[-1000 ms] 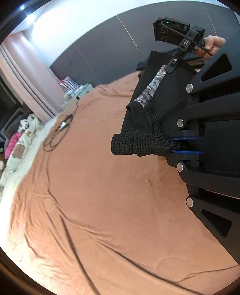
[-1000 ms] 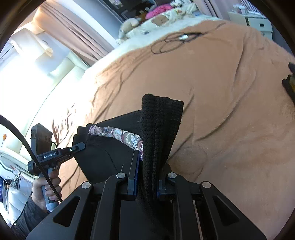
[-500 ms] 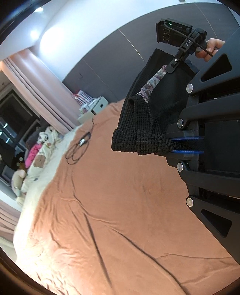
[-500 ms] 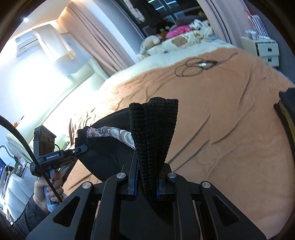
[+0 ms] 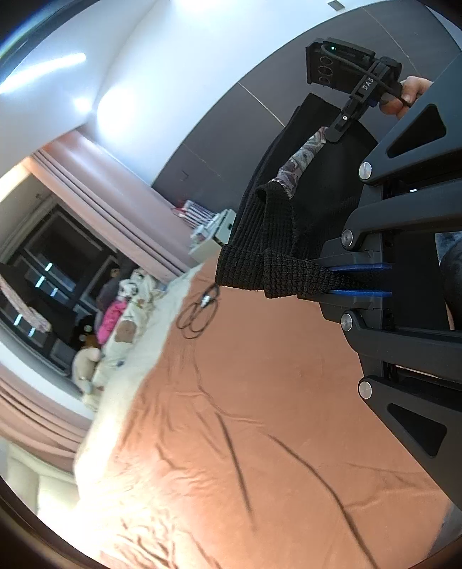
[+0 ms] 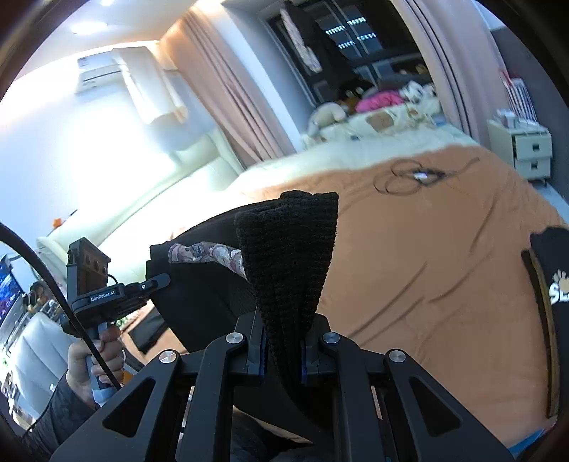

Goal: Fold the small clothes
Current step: 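Lift the black garment with both grippers and carry it toward the bed's headboard, then lower the garment onto the bed and open both grippers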

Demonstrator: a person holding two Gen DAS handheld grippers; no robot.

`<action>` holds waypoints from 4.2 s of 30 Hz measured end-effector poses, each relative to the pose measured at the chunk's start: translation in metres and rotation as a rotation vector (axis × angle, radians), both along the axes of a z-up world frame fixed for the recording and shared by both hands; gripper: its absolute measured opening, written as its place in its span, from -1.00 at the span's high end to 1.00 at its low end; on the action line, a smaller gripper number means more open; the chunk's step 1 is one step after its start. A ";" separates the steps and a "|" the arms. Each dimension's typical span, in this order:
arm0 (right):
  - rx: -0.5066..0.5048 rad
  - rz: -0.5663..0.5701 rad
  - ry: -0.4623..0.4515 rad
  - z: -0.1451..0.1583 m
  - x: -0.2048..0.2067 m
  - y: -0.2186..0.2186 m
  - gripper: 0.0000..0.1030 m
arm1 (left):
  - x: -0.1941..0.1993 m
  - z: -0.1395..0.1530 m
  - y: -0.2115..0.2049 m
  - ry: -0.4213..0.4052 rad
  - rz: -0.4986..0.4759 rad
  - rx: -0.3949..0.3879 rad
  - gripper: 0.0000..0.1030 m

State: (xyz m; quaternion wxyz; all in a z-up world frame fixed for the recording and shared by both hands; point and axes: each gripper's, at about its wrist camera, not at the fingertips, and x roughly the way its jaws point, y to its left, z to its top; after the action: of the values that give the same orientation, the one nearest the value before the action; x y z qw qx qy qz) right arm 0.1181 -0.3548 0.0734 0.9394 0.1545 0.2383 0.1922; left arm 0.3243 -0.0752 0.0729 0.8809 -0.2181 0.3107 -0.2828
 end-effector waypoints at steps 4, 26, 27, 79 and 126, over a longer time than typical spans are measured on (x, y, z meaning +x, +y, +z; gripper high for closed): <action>-0.011 0.033 -0.068 0.013 -0.021 0.010 0.82 | -0.022 0.030 0.016 -0.046 0.028 0.001 0.86; -0.126 0.202 -0.146 0.029 0.041 0.105 0.82 | -0.091 0.085 0.182 -0.159 0.212 -0.038 0.86; -0.132 0.214 -0.144 0.030 0.047 0.113 0.82 | -0.093 0.085 0.195 -0.166 0.224 -0.039 0.86; -0.132 0.726 -0.022 -0.048 0.256 0.350 0.84 | -0.035 0.018 0.581 -0.062 0.699 0.251 0.86; -0.009 0.348 0.413 -0.194 0.462 0.276 -0.24 | 0.179 -0.204 0.616 0.443 0.771 0.332 0.10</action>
State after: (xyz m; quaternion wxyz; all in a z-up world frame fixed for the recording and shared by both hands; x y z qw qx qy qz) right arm 0.5800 -0.0786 -0.1206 0.8243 0.1428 0.4487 0.3143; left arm 0.5031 0.5405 -0.1315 0.8571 -0.2289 0.4284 0.1718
